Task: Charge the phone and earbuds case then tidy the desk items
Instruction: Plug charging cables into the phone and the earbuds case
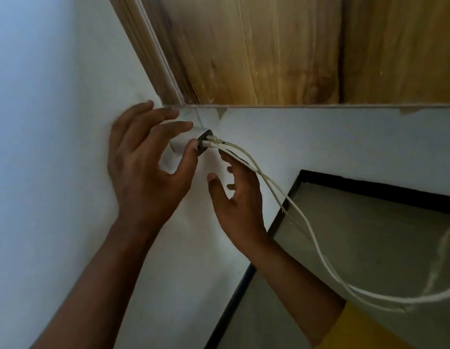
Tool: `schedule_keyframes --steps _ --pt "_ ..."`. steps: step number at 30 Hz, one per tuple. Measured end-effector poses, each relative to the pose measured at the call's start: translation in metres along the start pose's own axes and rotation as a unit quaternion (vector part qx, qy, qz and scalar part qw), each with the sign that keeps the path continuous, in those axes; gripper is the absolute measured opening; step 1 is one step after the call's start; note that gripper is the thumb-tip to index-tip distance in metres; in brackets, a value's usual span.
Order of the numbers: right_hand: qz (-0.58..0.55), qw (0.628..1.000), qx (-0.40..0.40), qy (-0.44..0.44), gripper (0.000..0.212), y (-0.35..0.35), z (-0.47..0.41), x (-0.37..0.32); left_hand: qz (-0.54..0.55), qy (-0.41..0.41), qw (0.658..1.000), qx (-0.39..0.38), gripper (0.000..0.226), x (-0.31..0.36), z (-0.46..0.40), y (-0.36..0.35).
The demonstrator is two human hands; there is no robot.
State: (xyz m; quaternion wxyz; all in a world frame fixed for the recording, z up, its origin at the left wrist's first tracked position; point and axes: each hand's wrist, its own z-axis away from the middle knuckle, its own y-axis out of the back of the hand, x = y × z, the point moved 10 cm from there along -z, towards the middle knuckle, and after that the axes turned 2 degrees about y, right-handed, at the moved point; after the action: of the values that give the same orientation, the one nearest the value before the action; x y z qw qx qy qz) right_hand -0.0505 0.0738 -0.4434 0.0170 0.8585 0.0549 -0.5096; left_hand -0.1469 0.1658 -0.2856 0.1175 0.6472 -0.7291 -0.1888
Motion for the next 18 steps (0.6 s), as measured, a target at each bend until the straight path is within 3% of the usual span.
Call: schedule_keyframes --steps 4,8,14,18 --pt "0.079 0.994 -0.05 0.051 0.069 -0.016 -0.009 0.004 -0.004 -0.065 0.998 -0.025 0.022 0.009 -0.001 -0.003" --pt "0.111 0.984 -0.105 0.089 0.075 -0.033 -0.02 0.006 -0.013 -0.074 0.996 -0.04 0.018 0.006 0.002 -0.012" --pt "0.08 0.986 -0.102 0.103 0.074 -0.036 -0.036 0.009 -0.016 -0.062 0.998 -0.026 0.015 0.004 0.003 -0.013" --pt "0.116 0.982 -0.117 0.097 0.075 -0.045 -0.037 0.011 -0.019 -0.066 0.997 -0.027 0.018 0.004 0.006 -0.011"
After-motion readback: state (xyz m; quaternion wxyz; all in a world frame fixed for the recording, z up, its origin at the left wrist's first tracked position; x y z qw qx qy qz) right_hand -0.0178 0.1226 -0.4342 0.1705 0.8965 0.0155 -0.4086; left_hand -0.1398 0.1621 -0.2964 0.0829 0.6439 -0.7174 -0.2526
